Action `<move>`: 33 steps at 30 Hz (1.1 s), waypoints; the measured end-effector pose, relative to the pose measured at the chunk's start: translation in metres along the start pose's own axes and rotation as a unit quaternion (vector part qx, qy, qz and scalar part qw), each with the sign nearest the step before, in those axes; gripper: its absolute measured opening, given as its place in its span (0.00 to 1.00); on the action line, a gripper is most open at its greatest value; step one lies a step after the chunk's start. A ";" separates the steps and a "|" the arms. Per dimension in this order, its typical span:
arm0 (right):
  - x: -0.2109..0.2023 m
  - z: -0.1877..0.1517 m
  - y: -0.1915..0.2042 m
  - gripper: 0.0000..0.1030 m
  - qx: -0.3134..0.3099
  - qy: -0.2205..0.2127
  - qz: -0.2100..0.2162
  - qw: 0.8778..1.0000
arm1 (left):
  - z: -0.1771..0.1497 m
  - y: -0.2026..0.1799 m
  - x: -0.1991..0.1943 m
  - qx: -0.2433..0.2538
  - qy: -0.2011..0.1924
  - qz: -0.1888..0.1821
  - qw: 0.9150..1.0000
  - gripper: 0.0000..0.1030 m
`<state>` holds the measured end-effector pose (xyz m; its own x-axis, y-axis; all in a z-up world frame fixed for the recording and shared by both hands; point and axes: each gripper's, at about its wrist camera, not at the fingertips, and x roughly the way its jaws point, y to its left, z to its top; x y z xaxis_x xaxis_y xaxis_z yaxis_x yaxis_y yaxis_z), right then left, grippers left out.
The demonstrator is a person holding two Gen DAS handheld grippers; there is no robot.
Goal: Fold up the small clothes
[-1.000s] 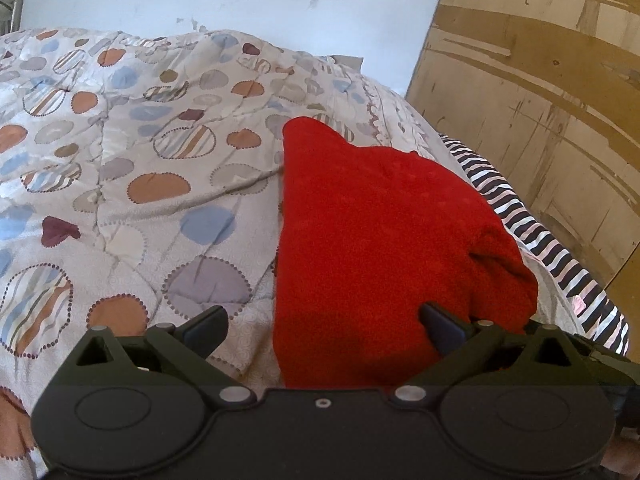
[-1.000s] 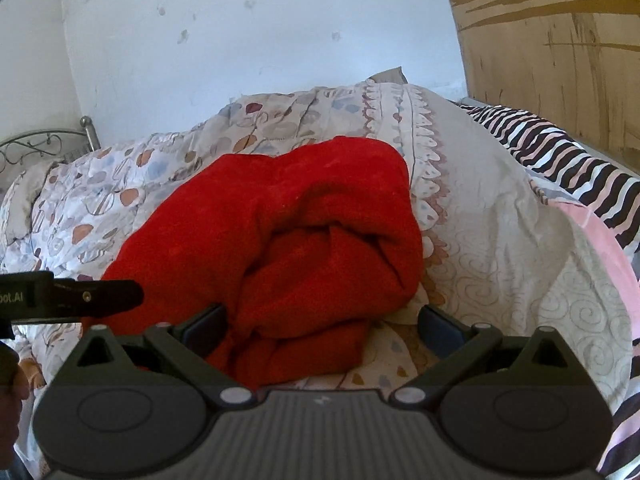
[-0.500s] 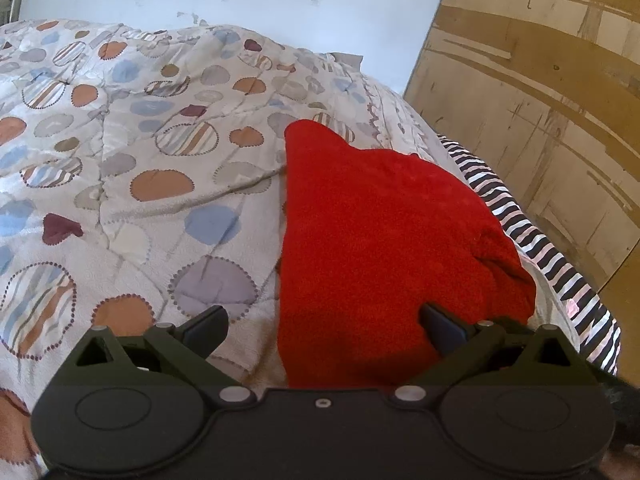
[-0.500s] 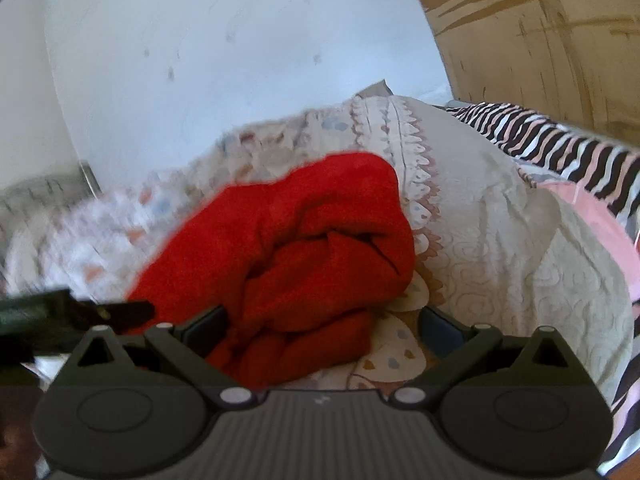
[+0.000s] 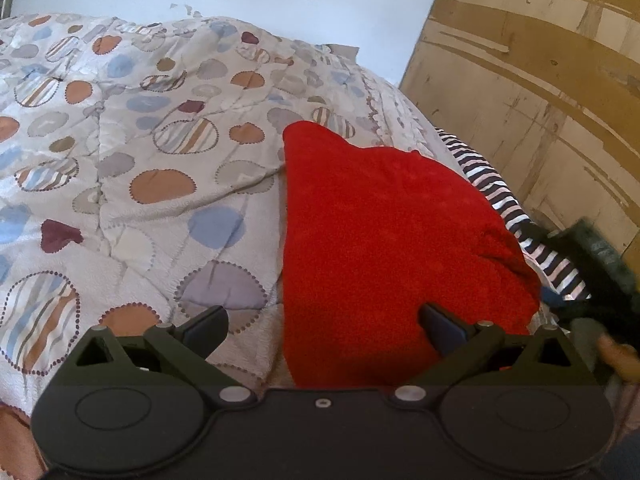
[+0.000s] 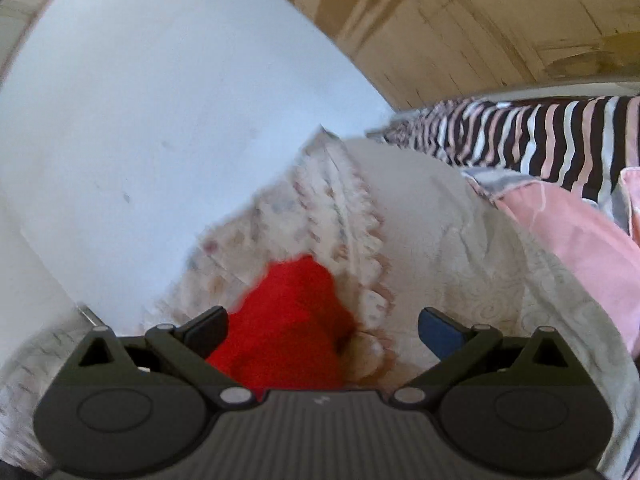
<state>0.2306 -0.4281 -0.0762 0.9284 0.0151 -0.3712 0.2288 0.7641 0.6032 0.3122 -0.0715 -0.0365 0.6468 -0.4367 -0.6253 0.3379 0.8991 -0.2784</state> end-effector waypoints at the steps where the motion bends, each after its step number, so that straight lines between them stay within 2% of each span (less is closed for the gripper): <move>1: 0.010 -0.003 0.001 1.00 -0.020 0.014 -0.018 1.000 | 0.000 -0.001 -0.001 0.000 -0.003 0.007 1.000 0.99; 4: 0.023 -0.019 0.009 1.00 -0.082 0.012 -0.044 0.996 | -0.001 -0.002 -0.002 0.004 -0.012 0.024 1.000 0.99; 6: 0.026 -0.027 0.012 1.00 -0.100 0.003 -0.051 0.994 | -0.002 -0.001 -0.001 -0.001 -0.012 0.027 1.000 0.99; 10: 0.023 -0.030 0.009 1.00 -0.088 -0.002 -0.040 0.995 | -0.001 -0.001 -0.001 -0.005 -0.011 0.028 1.000 0.99; 15: 0.019 -0.030 0.004 1.00 -0.078 -0.008 -0.026 0.997 | -0.011 -0.023 -0.006 0.059 -0.048 0.075 0.994 0.99; 18: 0.016 -0.028 0.003 1.00 -0.071 -0.005 -0.020 0.997 | -0.004 -0.029 -0.013 0.054 -0.049 0.086 0.994 0.99; 21: 0.014 -0.027 0.000 1.00 -0.068 0.001 -0.010 0.998 | 0.009 -0.033 -0.024 0.041 -0.073 0.078 0.993 0.99; 24: 0.012 -0.026 -0.002 0.99 -0.063 0.002 -0.004 0.998 | 0.015 -0.040 -0.027 0.041 -0.092 0.031 0.994 0.99; 26: 0.012 -0.027 0.000 0.99 -0.065 0.003 -0.007 0.998 | 0.013 -0.049 -0.019 0.058 -0.074 0.026 0.995 0.99; 29: 0.012 -0.027 0.002 0.99 -0.071 0.007 -0.011 0.997 | -0.002 -0.058 0.002 0.094 -0.035 0.041 0.994 0.99; 31: 0.012 -0.026 0.003 0.99 -0.076 0.012 -0.012 0.997 | -0.012 -0.054 0.008 0.090 -0.030 0.035 0.995 0.99; 33: 0.011 -0.024 0.003 0.99 -0.078 0.018 -0.010 0.997 | -0.015 -0.045 0.012 0.057 -0.018 0.019 0.998 0.99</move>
<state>0.2344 -0.4104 -0.0955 0.9127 0.0202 -0.4082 0.1958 0.8552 0.4800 0.2943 -0.1163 -0.0425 0.6842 -0.4046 -0.6068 0.3864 0.9067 -0.1689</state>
